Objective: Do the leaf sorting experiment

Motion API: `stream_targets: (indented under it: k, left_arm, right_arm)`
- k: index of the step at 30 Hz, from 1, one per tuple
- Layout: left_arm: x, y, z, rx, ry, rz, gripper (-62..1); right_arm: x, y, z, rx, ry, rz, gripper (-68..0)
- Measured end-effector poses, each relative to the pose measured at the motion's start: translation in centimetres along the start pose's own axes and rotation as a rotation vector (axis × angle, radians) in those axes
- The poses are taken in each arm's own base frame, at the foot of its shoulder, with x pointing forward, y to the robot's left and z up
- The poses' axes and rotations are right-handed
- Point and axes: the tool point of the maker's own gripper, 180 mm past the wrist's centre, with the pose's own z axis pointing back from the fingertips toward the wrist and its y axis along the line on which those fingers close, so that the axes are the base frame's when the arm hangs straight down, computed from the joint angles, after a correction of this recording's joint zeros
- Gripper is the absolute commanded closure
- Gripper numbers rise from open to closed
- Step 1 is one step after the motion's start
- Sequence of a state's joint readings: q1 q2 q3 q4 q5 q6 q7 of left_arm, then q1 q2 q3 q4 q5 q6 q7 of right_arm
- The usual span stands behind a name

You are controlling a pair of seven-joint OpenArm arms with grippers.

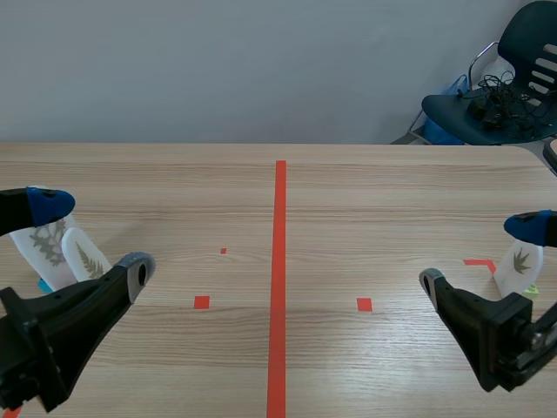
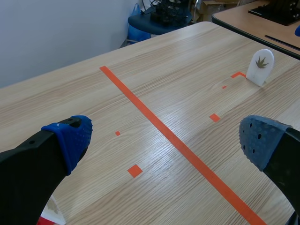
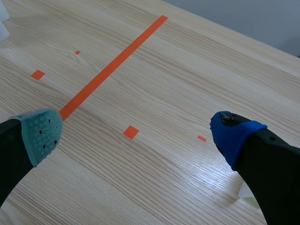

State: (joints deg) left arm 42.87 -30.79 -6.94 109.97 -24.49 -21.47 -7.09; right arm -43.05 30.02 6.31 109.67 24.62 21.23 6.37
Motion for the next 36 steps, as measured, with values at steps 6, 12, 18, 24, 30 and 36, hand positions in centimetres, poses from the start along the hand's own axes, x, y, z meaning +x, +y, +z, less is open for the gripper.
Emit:
stream_targets:
  k: [6, 12, 18, 24, 30, 36]
  left_arm:
    - [0.00, 0.00, 0.00, 0.000, 0.000, 0.000, -62.3]
    - [-0.01, 0.00, 0.00, 0.000, 0.000, 0.000, -62.3]
    - [-0.01, 0.00, 0.00, 0.000, 0.000, 0.000, -62.3]
    - [-0.01, -0.02, 0.00, -0.001, 0.000, 0.000, -62.3]
    - [-0.03, -0.04, 0.00, -0.002, 0.002, 0.000, -62.3]
    - [-0.06, -0.04, 0.00, -0.002, 0.003, 0.000, -62.3]
  right_arm:
    - [0.06, -0.08, -0.08, -0.001, 0.000, 0.002, -67.9]
    - [0.55, -0.38, -0.36, -0.006, -0.015, 0.011, -67.9]
    - [0.61, -0.41, -0.39, -0.007, -0.017, 0.013, -67.9]
    - [0.61, -0.41, -0.39, -0.007, -0.017, 0.013, -67.9]
    - [0.61, -0.41, -0.39, -0.007, -0.017, 0.013, -67.9]
    - [0.61, -0.41, -0.39, -0.007, -0.017, 0.013, -67.9]
